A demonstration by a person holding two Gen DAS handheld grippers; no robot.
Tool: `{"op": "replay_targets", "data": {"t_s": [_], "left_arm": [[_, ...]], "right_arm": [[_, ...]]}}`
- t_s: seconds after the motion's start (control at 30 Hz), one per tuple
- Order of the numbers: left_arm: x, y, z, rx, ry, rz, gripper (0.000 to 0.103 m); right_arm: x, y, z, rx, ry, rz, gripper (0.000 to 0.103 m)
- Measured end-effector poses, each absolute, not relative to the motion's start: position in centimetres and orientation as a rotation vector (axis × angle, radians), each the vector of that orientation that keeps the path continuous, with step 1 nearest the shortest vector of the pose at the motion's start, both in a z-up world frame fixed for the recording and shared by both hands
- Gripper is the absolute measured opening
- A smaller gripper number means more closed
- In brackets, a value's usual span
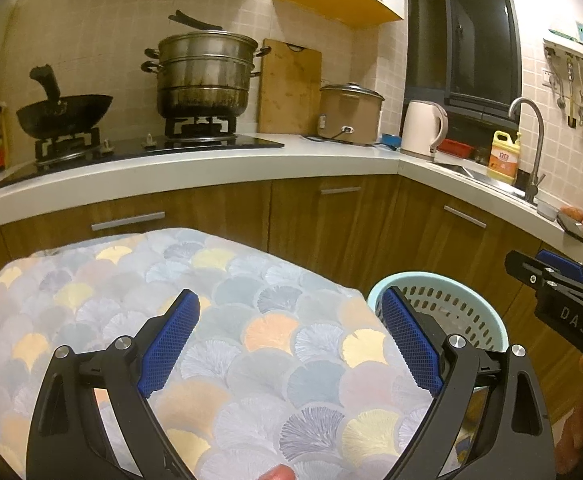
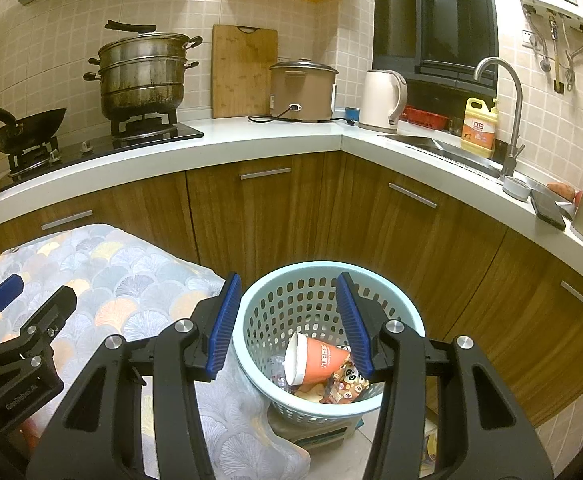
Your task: Collect trash
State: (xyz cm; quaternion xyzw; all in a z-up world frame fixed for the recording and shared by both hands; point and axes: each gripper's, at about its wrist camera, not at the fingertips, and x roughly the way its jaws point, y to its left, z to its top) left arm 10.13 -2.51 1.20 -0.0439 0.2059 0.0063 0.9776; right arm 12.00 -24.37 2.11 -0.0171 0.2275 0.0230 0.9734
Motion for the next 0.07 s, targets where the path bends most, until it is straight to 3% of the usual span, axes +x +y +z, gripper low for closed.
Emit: {"op": "replay_targets", "data": {"t_s": [0.07], "left_arm": [[10.21, -2.43, 1.21, -0.090, 0.416, 0.012, 0.090]], "right_arm": [[12.00, -24.38, 2.08, -0.034, 0.459, 0.045, 0.046]]}}
